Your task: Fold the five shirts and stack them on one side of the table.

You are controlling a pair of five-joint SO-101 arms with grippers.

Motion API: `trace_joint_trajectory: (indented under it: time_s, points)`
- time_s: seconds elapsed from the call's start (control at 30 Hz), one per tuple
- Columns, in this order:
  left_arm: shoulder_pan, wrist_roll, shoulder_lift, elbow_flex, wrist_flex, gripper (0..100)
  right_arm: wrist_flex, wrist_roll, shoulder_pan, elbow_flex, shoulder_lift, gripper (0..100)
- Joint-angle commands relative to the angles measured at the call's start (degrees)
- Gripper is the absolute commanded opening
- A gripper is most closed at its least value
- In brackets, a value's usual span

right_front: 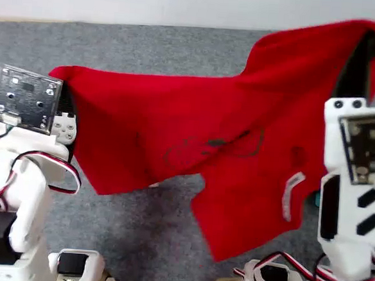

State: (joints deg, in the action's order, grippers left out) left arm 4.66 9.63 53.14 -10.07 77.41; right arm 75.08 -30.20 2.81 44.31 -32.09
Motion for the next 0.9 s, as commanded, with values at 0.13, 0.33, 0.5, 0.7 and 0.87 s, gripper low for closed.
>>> trace_joint_trajectory:
  time_s: [0.13,0.33,0.5,0.7,0.87]
  points:
    - [-0.35,-5.19,-0.53,1.89,-1.49,0,-8.04,-7.03,0.31,0.26,-0.31,1.0]
    - [0.26,-5.19,0.09,3.82,-3.25,0,-8.31,-7.91,0.57,0.53,-1.89,1.0]
    - [2.11,-5.01,-0.44,12.62,-3.52,0,-8.31,-7.82,1.27,0.62,-4.97,1.0]
    - [2.37,4.48,0.09,20.88,-3.16,0,-8.31,-7.65,7.25,0.7,-8.57,1.0]
    - [2.37,8.44,0.09,25.19,-3.08,0,-8.31,-7.82,7.34,0.79,-12.7,1.0]
